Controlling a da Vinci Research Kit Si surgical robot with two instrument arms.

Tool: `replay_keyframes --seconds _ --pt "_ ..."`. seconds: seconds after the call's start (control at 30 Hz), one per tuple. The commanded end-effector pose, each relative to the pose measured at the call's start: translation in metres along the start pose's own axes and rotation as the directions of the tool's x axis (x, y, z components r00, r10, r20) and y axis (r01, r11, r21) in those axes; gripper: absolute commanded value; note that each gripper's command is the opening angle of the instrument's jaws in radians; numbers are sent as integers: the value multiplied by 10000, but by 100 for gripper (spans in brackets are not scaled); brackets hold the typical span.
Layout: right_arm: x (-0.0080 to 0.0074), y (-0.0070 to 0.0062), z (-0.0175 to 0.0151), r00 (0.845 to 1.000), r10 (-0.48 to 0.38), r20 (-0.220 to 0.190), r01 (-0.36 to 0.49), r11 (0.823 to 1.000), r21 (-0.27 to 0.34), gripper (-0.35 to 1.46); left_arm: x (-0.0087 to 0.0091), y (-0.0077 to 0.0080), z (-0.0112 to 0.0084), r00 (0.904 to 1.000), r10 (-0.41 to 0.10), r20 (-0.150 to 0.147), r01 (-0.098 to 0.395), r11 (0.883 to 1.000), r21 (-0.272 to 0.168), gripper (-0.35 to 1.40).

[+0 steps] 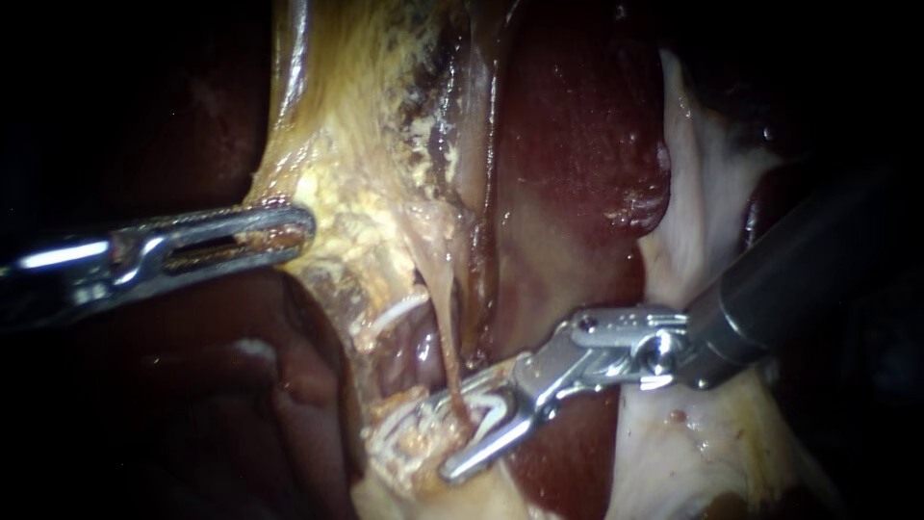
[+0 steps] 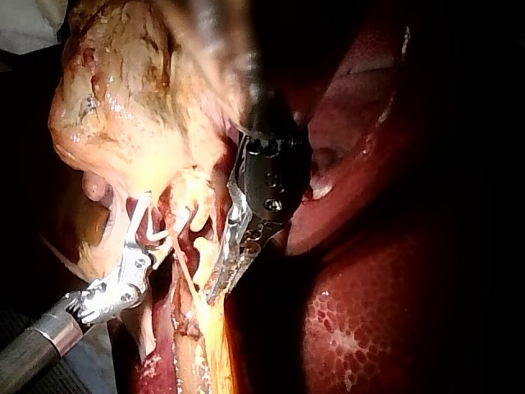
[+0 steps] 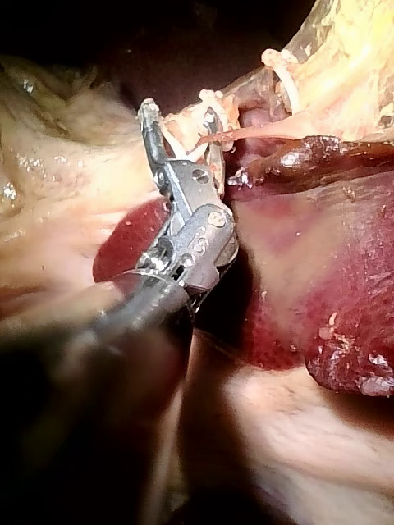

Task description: Clipping first clip right tube

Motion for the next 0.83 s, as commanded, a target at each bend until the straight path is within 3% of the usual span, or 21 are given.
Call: replay_keyframes --seconds 0.03,0.2,0.23,0.3,0.33,0.5,0.83 --pt "0 1 1 10000 -18 0 18 10000 -17 41 0 0 0 10000 1 1 -1 10000 4 -35" --pt "-1 3 2 10000 -16 -4 16 10000 -32 29 1 0 1 10000 2 2 -2 10000 2 -35" --pt "-1 3 0 10000 -15 -4 15 10000 -24 19 1 0 1 10000 2 2 -2 10000 2 -35" --pt "-2 3 -3 10000 -15 -12 15 10000 -39 -22 1 0 1 10000 2 2 -2 10000 2 -35" --pt "-3 2 -7 10000 -15 -66 14 9999 -168 -35 1 0 1 10000 2 2 -2 10000 2 -35" --pt "-7 7 -13 10000 1 -57 -3 9990 -456 -35 1 0 1 10000 2 1 -2 10000 3 -35" --pt "-10 7 -10 10000 38 -2 -38 9990 -442 -35 0 1 1 10000 2 2 -2 10000 3 -35"
